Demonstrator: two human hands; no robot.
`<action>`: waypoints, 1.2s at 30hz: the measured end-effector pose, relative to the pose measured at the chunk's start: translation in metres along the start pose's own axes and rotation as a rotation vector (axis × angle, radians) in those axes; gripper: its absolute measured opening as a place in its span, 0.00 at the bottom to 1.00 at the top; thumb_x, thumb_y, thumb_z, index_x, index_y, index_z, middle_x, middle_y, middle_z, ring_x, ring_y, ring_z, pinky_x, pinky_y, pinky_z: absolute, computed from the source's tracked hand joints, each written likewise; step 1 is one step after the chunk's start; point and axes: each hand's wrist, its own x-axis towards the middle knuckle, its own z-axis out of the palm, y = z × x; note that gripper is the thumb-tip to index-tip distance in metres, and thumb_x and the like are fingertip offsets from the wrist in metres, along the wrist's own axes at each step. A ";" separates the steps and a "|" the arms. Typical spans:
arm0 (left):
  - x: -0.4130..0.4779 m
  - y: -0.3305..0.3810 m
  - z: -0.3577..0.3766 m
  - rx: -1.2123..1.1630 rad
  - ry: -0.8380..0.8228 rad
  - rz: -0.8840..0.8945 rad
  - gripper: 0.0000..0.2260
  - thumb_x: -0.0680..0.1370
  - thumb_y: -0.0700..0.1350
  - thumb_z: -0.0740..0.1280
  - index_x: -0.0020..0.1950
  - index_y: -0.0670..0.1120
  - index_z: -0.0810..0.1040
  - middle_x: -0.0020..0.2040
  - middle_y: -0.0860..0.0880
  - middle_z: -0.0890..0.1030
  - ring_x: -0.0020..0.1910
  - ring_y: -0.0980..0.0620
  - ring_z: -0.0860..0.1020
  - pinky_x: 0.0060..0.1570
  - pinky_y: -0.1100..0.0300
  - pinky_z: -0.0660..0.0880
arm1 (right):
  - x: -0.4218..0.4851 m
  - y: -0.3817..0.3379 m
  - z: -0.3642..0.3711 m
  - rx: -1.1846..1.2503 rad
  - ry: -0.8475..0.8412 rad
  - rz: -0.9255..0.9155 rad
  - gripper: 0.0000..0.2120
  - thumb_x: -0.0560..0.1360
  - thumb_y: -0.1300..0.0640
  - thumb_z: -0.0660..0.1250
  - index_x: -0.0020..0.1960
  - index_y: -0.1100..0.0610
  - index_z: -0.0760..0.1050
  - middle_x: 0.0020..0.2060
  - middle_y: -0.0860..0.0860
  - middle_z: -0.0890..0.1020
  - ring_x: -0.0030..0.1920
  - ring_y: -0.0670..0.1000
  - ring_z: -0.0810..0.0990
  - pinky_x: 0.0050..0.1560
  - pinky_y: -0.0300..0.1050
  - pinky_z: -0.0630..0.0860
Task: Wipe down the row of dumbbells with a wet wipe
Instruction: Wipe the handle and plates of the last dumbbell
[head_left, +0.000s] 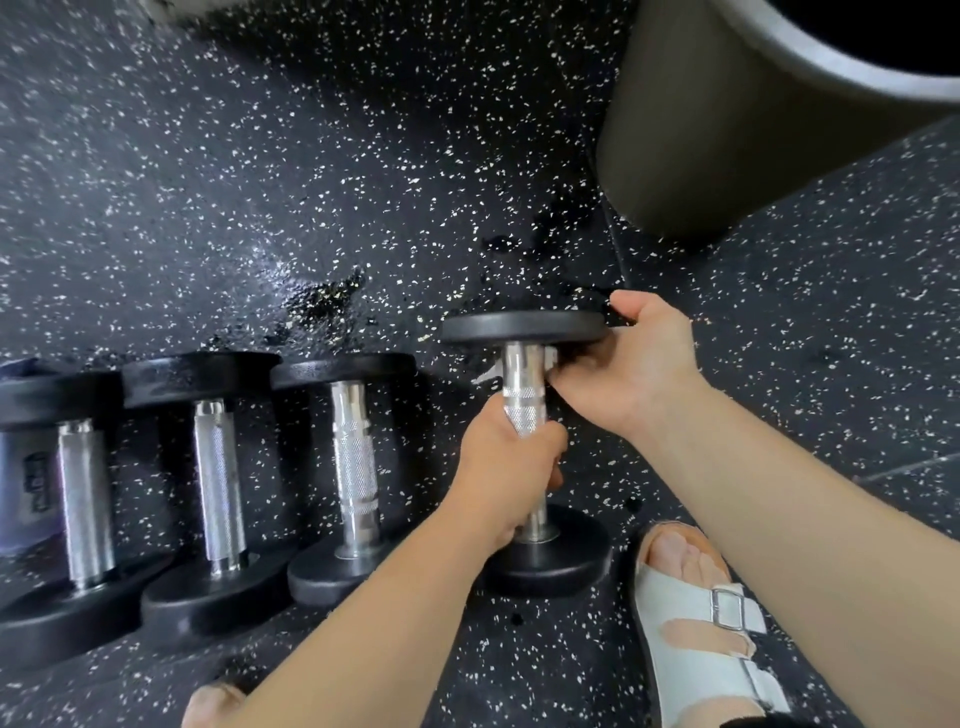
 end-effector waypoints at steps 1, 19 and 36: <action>0.000 0.001 0.001 0.006 0.003 0.013 0.07 0.73 0.37 0.65 0.47 0.48 0.72 0.32 0.46 0.74 0.32 0.49 0.74 0.35 0.57 0.74 | -0.001 -0.001 0.002 0.006 0.001 -0.008 0.20 0.76 0.53 0.56 0.59 0.67 0.71 0.55 0.61 0.79 0.58 0.59 0.77 0.65 0.52 0.70; 0.004 -0.003 -0.004 -0.261 -0.218 -0.066 0.09 0.72 0.29 0.61 0.39 0.42 0.69 0.25 0.46 0.69 0.23 0.51 0.67 0.32 0.57 0.75 | 0.007 0.001 -0.017 -0.106 0.119 -0.089 0.18 0.79 0.49 0.58 0.45 0.65 0.74 0.37 0.56 0.76 0.39 0.53 0.76 0.45 0.44 0.77; 0.005 -0.012 0.006 0.190 0.387 -0.043 0.15 0.78 0.44 0.64 0.62 0.46 0.63 0.47 0.48 0.76 0.44 0.47 0.78 0.46 0.52 0.77 | 0.003 -0.025 -0.050 -0.567 0.294 -0.300 0.08 0.71 0.70 0.61 0.48 0.65 0.75 0.59 0.64 0.79 0.56 0.62 0.81 0.62 0.56 0.75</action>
